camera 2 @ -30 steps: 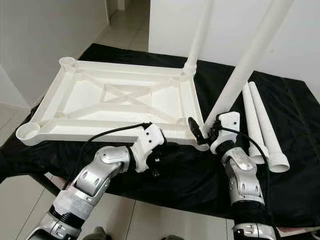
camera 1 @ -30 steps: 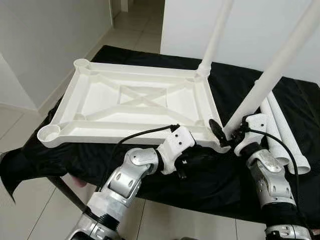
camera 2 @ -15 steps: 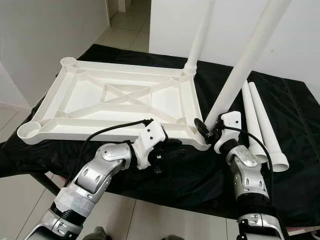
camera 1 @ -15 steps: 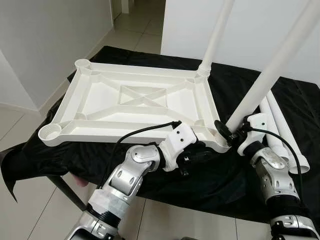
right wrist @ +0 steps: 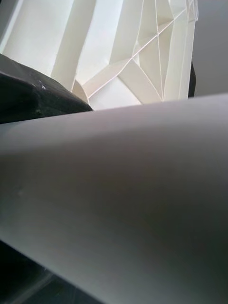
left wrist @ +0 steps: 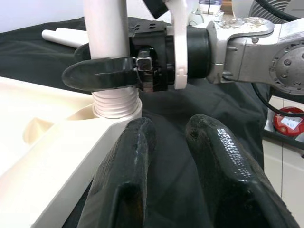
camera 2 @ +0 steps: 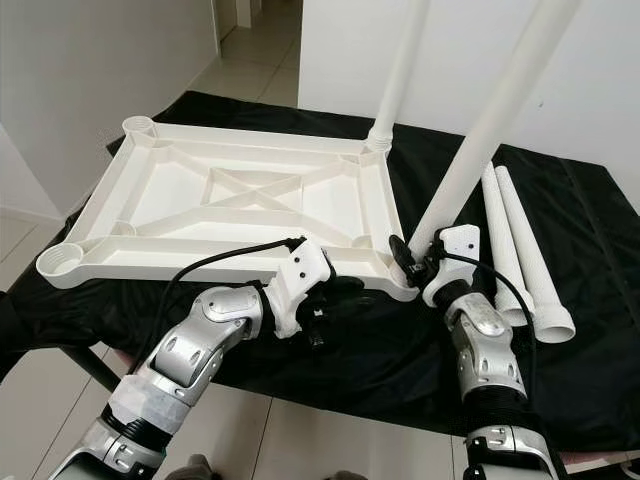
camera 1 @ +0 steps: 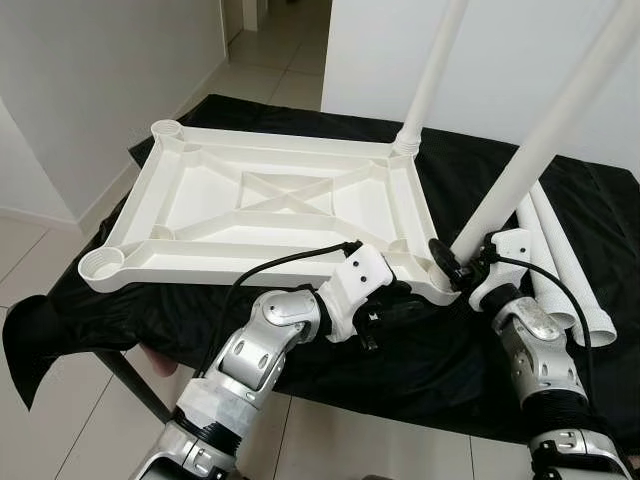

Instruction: Building children table

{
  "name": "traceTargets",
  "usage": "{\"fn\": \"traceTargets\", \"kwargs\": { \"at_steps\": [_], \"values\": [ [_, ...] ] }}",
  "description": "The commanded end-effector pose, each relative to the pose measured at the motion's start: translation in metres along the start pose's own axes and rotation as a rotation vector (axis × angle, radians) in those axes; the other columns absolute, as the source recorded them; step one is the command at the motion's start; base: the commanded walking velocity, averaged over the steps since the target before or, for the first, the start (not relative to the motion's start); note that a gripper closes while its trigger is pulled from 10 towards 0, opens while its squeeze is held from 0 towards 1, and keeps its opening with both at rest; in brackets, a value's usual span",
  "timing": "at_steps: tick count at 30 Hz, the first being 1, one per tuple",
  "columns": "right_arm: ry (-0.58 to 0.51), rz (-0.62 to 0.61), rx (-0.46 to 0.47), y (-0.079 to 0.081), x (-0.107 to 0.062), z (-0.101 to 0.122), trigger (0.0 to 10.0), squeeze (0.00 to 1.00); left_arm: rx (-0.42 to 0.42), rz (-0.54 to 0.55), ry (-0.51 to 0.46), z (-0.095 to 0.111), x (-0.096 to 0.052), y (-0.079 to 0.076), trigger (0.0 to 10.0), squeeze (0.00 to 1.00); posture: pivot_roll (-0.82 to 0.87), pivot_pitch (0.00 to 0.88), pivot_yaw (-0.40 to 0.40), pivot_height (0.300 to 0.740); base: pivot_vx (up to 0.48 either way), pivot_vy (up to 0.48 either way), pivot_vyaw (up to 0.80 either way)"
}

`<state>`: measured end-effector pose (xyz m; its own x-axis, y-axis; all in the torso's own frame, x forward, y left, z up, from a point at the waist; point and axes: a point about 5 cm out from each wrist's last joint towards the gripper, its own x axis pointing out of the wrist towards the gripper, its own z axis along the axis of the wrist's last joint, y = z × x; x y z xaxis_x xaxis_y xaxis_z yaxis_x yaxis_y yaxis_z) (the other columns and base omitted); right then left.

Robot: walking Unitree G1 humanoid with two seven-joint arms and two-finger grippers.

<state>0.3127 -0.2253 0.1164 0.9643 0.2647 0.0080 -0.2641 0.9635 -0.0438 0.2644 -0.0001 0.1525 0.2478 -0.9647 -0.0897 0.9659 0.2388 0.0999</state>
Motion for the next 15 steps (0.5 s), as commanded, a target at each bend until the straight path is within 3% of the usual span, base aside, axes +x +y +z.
{"fn": "traceTargets", "kwargs": {
  "at_steps": [1, 5, 8, 11, 13, 15],
  "values": [
    [0.131, -0.042, 0.039, 0.000, -0.008, -0.027, 10.0, 0.00, 0.011, 0.006, 0.006, 0.003, 0.003, 0.000, 10.0, 0.00, 0.03, 0.000, -0.044, 0.740, 0.000, 0.000, 0.00],
    [0.136, -0.146, 0.052, 0.001, -0.005, -0.025, 10.0, 0.00, 0.010, 0.012, 0.004, 0.003, 0.003, 0.001, 10.0, 0.00, 0.04, 0.000, -0.058, 0.740, 0.000, 0.000, 0.00],
    [0.124, -0.372, 0.081, 0.011, -0.002, -0.019, 10.0, 0.00, 0.005, 0.026, 0.004, 0.002, 0.002, 0.002, 10.0, 0.00, 0.04, 0.000, -0.069, 0.740, 0.000, 0.000, 0.00],
    [0.111, -0.424, 0.067, 0.014, -0.003, -0.016, 10.0, 0.00, 0.003, 0.029, 0.004, 0.002, 0.002, 0.002, 10.0, 0.00, 0.04, 0.000, -0.071, 0.740, 0.000, 0.000, 0.00],
    [0.086, -0.522, 0.084, 0.023, -0.003, -0.012, 10.0, 0.00, 0.001, 0.034, 0.002, 0.002, 0.001, 0.003, 10.0, 0.00, 0.04, 0.000, -0.074, 0.740, 0.000, 0.000, 0.00],
    [0.086, -0.522, 0.084, 0.023, -0.003, -0.012, 10.0, 0.00, 0.001, 0.034, 0.002, 0.002, 0.001, 0.003, 10.0, 0.00, 0.04, 0.000, -0.074, 0.740, 0.000, 0.000, 0.00]
  ]
}}
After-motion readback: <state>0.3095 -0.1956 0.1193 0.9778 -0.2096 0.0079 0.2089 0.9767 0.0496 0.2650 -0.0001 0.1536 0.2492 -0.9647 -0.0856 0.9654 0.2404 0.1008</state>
